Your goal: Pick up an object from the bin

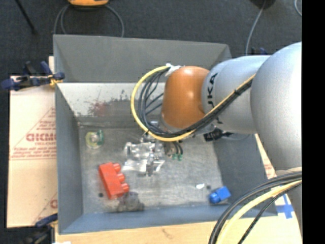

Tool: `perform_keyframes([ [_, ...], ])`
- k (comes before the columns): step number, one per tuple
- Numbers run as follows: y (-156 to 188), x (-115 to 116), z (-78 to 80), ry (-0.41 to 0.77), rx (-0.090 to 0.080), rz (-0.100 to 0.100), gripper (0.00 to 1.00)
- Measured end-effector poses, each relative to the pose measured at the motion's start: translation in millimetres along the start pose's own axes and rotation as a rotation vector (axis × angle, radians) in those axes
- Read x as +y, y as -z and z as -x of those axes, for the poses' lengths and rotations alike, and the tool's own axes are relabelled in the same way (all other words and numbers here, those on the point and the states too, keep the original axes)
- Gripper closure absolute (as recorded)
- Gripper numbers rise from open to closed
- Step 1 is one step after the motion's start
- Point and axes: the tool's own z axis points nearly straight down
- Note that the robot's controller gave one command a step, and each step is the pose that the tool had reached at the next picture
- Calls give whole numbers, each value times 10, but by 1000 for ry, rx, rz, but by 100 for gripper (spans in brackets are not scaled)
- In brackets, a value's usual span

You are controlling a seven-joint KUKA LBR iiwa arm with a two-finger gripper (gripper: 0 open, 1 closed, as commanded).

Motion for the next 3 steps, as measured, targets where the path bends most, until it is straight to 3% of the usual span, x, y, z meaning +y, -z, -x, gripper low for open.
perform_keyframes([
  [1,-267,31,11,-42,-8,6,0],
  [2,-243,35,30,-43,-4,5,0],
  [3,-219,36,61,-45,-16,7,100],
])
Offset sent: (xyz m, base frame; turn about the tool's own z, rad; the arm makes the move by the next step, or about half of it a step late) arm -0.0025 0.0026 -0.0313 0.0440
